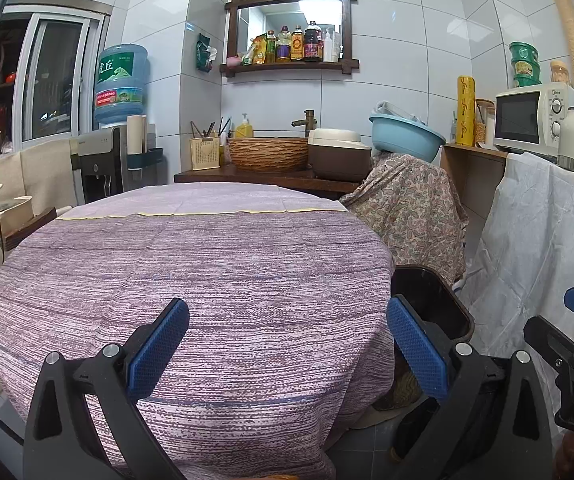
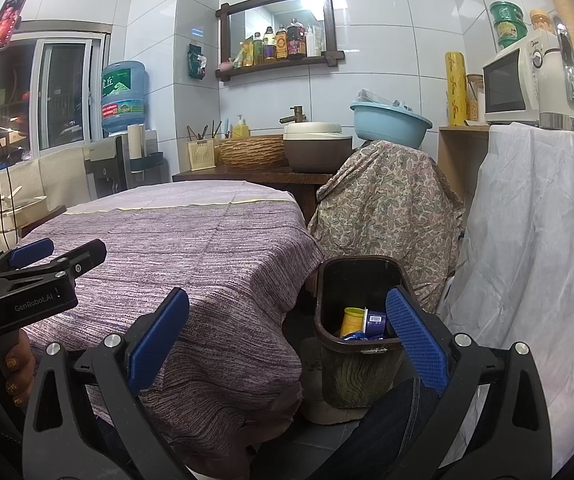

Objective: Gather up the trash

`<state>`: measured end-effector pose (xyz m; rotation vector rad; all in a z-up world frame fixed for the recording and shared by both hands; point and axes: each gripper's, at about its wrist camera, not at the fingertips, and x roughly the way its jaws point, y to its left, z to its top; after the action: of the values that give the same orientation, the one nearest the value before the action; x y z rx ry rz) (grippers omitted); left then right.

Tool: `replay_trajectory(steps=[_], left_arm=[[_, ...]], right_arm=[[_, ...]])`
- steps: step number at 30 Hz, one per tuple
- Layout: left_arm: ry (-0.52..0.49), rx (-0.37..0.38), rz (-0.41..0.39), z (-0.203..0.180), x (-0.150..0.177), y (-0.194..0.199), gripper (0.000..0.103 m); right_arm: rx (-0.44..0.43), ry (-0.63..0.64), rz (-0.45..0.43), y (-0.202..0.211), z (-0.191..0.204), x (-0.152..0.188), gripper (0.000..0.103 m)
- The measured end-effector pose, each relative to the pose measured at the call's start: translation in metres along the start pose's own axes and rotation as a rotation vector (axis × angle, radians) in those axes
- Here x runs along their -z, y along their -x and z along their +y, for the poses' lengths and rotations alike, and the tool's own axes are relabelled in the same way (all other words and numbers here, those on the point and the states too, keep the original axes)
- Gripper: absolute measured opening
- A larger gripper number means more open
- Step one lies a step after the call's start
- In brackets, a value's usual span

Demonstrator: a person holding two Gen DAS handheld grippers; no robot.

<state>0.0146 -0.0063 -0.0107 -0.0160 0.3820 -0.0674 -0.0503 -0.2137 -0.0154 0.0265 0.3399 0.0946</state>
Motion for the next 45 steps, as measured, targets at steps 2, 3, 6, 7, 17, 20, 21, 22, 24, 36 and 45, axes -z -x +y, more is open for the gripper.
replay_trajectory(steps=[2,3,6,7,17,20,21,22,24,36,45], left_arm=[[0.0,-0.001,0.001,0.0,-0.0001,-0.0002,0.098],[0.0,0.001,0.001,0.0004,0.0004,-0.0006,0.098],[0.0,0.0,0.002,0.0002,0.0011,-0.001,0.098],[0.0,0.001,0.003,0.0002,0.0012,-0.0009,0.098],[0.001,0.003,0.008,0.0,0.0046,-0.0034,0.098],[-0.004,0.011,0.008,-0.001,0.0045,-0.0033,0.098],[-0.005,0.011,0.007,-0.0016,0.0048,-0.0029,0.098],[-0.005,0.01,0.007,-0.0017,0.0043,-0.003,0.098],[-0.002,0.005,0.008,-0.0013,0.0048,-0.003,0.098],[-0.003,-0.001,0.023,-0.0008,0.0041,-0.0054,0.098],[-0.003,-0.004,0.025,-0.0017,0.0036,-0.0066,0.098]], right_arm=[[0.0,0.0,0.0,-0.0003,-0.0001,-0.0001,0.097],[0.0,0.0,0.001,-0.0004,-0.0001,-0.0001,0.097],[0.0,0.0,0.003,-0.0003,0.0002,-0.0002,0.097],[-0.001,-0.001,0.003,-0.0003,0.0002,0.0003,0.097],[-0.001,-0.002,0.008,-0.0019,-0.0002,0.0012,0.097],[-0.001,-0.004,0.011,-0.0021,0.0006,0.0021,0.097],[-0.001,-0.003,0.01,-0.0024,0.0003,0.0019,0.097],[-0.001,-0.003,0.01,-0.0024,0.0001,0.0018,0.097],[-0.001,-0.004,0.01,-0.0025,0.0002,0.0017,0.097],[-0.001,-0.008,0.018,-0.0043,0.0003,0.0046,0.097],[-0.001,-0.008,0.022,-0.0054,0.0006,0.0053,0.097]])
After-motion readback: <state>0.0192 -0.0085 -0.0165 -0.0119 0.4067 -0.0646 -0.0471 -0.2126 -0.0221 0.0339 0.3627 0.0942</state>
